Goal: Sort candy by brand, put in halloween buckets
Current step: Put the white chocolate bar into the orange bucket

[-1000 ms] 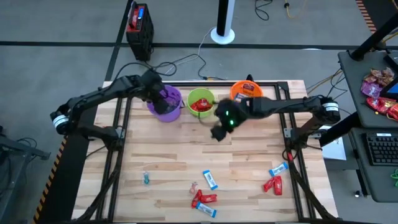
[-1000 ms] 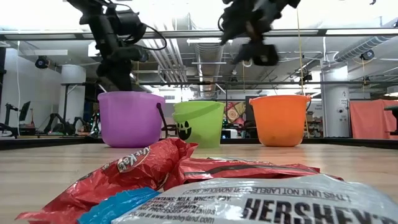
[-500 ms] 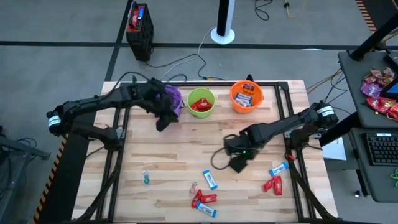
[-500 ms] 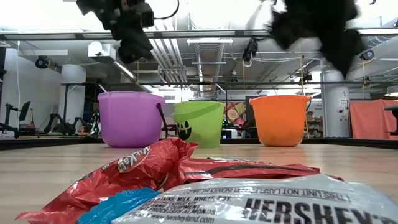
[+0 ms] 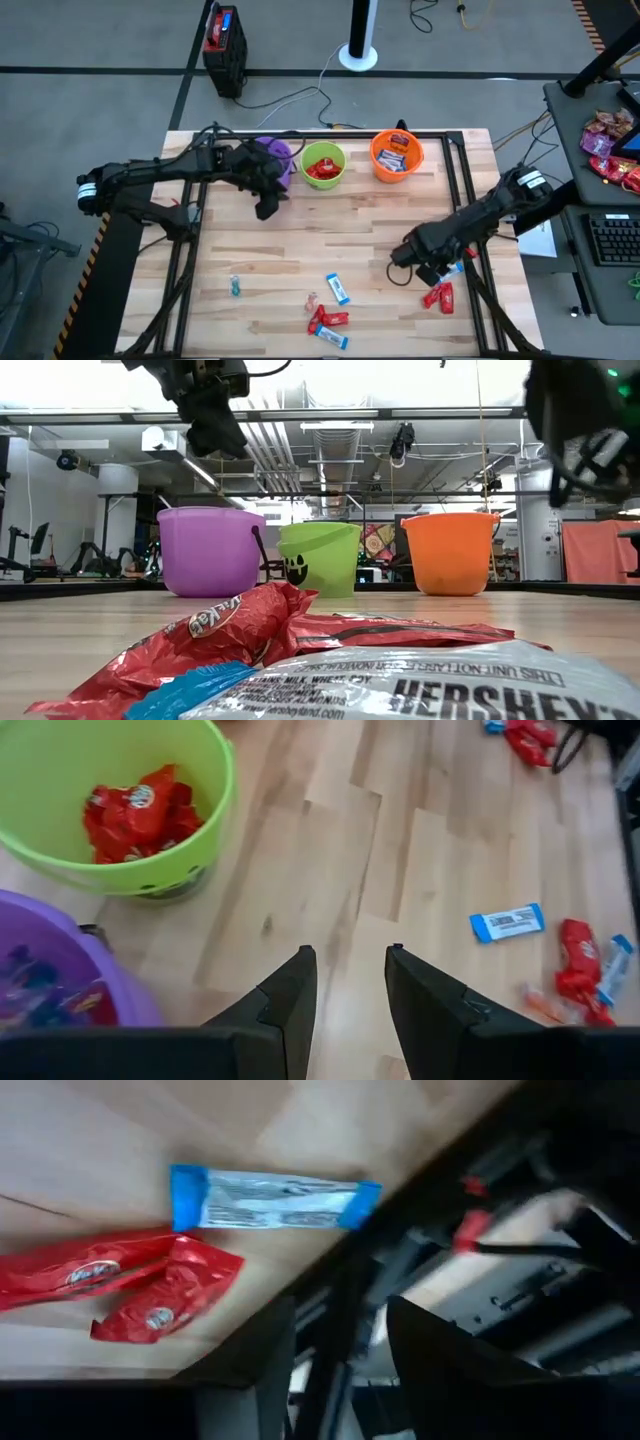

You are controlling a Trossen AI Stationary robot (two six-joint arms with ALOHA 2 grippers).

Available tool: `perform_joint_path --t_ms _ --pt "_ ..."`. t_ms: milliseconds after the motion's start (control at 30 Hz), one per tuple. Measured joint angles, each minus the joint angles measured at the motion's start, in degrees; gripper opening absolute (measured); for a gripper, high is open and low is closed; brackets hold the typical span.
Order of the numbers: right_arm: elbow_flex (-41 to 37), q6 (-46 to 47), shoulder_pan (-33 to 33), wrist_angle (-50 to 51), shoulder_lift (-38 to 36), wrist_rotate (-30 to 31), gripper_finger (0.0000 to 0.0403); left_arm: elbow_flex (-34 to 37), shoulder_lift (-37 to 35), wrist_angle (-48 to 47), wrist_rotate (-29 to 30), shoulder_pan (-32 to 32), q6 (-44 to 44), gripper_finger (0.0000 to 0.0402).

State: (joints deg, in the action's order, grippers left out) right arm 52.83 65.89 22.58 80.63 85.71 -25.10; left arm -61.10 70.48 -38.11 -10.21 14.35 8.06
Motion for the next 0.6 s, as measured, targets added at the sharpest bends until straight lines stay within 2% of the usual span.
perform_joint_path --t_ms 400,600 --pt "-10.7 7.9 2.9 -21.1 0.0 -0.4 0.0018 0.0 0.0 0.0 5.4 0.0 -0.3 0.0105" --pt "-11.6 11.7 2.9 -27.8 0.0 0.6 0.0013 0.0 0.0 0.1 6.7 0.0 -0.8 0.0105"
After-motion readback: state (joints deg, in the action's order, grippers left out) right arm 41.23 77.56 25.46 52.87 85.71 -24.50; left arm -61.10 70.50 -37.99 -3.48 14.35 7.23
